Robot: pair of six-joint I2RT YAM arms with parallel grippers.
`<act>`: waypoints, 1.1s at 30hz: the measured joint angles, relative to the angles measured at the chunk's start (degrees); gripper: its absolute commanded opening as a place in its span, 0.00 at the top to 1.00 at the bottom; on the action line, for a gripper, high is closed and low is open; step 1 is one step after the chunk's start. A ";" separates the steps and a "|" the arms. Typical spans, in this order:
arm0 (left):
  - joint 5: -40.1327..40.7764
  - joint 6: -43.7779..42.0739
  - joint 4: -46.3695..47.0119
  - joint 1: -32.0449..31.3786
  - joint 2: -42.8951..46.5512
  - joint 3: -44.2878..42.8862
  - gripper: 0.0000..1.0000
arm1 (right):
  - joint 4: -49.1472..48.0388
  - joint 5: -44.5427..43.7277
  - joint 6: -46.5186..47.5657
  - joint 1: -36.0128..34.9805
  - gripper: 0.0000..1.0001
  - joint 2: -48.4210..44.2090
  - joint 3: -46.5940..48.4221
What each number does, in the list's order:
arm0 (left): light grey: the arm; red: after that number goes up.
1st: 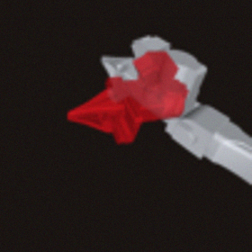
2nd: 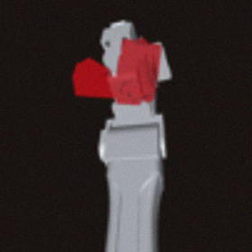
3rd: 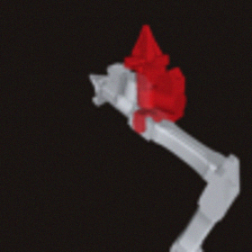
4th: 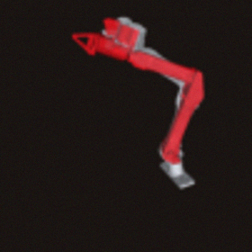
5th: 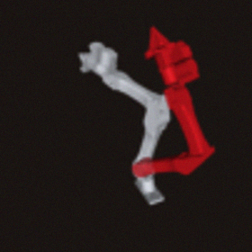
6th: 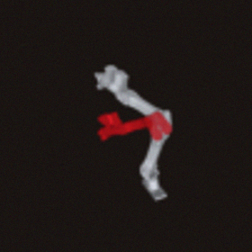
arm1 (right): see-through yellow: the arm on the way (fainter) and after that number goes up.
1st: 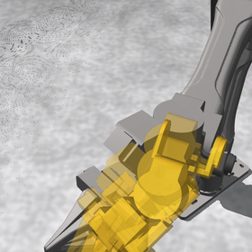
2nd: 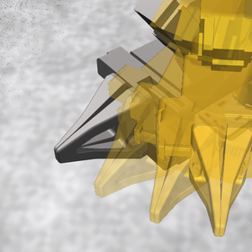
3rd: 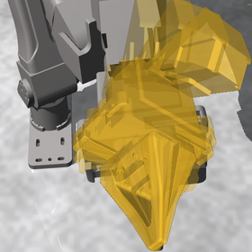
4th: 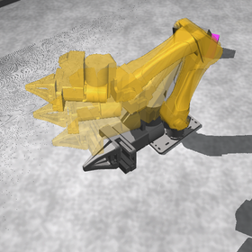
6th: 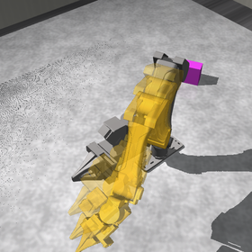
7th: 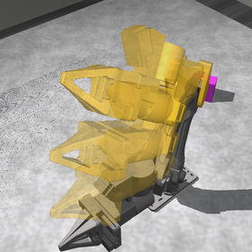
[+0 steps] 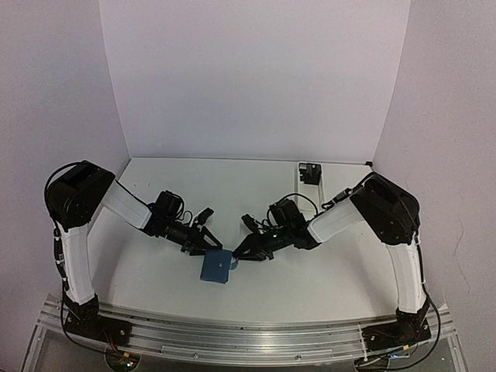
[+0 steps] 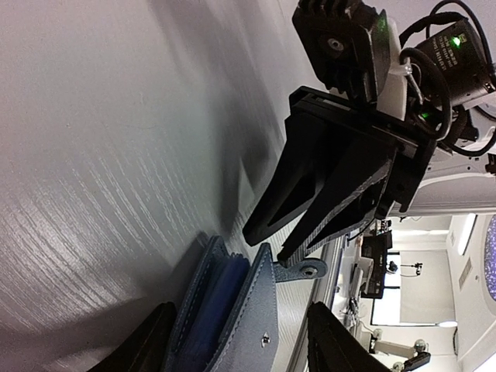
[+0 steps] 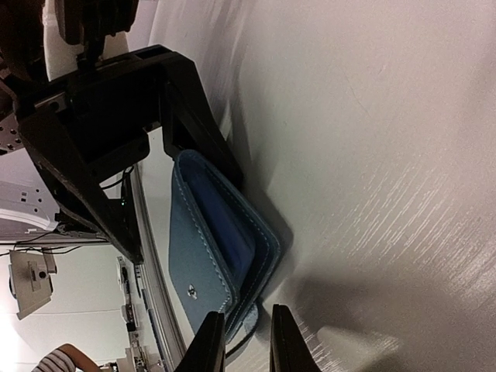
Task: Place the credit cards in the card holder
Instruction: Close the card holder at the center of the board.
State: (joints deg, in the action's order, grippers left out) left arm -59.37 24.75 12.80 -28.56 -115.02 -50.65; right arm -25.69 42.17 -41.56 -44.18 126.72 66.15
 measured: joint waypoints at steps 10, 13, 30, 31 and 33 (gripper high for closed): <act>1.14 -0.92 -0.90 0.00 -0.17 -0.33 0.55 | -2.71 1.99 -1.14 -0.31 0.98 2.99 2.89; 1.36 -0.96 -0.94 0.00 -0.31 -0.35 0.58 | -3.54 2.60 -1.64 -0.42 1.00 3.34 2.89; 1.49 -7.02 -4.44 -0.42 -1.53 -1.51 0.98 | -6.58 -2.21 -5.88 -1.16 1.00 3.34 2.25; 1.03 -6.99 -4.42 -0.44 -1.55 -1.51 1.00 | -6.71 -2.32 -5.97 -1.18 1.00 3.34 2.05; 0.72 -6.91 -4.28 -0.44 -1.55 -1.51 1.00 | -7.26 -2.64 -6.08 -1.18 0.93 3.32 1.75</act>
State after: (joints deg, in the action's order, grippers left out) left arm -58.65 17.85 8.51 -28.99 -116.57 -52.16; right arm -32.95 39.53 -47.64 -45.36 130.04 67.90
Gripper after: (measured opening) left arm 0.062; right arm 0.004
